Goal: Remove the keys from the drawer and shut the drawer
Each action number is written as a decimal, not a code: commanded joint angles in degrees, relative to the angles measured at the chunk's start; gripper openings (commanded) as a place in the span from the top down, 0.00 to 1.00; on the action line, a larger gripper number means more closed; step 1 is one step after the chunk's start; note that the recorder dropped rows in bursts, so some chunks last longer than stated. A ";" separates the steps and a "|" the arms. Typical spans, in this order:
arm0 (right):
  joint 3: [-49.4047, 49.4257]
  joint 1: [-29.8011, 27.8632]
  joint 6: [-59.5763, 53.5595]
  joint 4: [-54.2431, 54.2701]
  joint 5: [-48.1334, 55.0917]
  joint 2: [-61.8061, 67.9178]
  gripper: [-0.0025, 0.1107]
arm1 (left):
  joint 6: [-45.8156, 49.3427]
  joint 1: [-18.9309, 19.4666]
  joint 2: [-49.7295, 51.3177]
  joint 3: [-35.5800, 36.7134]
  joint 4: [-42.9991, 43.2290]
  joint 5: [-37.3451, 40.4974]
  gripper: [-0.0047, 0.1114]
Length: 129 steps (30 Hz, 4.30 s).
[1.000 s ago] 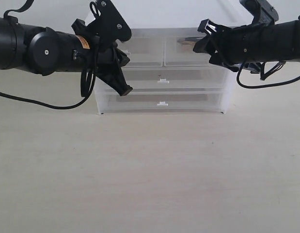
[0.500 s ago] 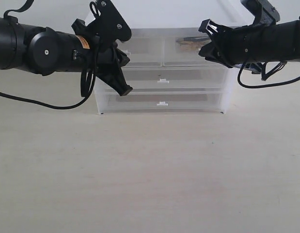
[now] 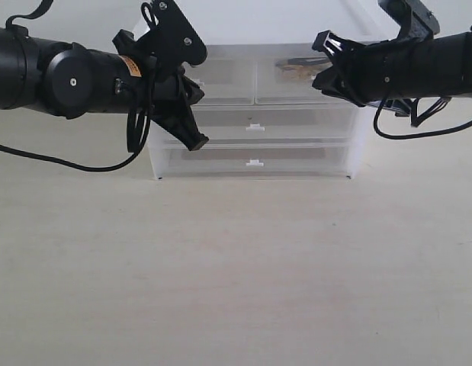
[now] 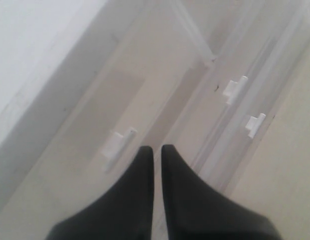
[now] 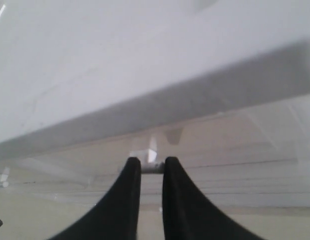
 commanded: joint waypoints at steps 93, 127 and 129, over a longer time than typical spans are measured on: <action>17.07 23.43 -11.39 -24.81 -38.21 -15.88 0.98 | -0.08 -2.04 5.61 -7.21 -0.56 -7.60 0.92; 36.70 18.88 149.97 -84.24 -91.01 -2.14 0.98 | -0.08 -2.04 5.61 -7.21 -0.46 -7.35 0.92; 35.36 17.72 154.30 -88.24 -91.01 2.08 0.98 | -0.08 -2.04 5.61 -7.21 -0.46 -7.35 0.92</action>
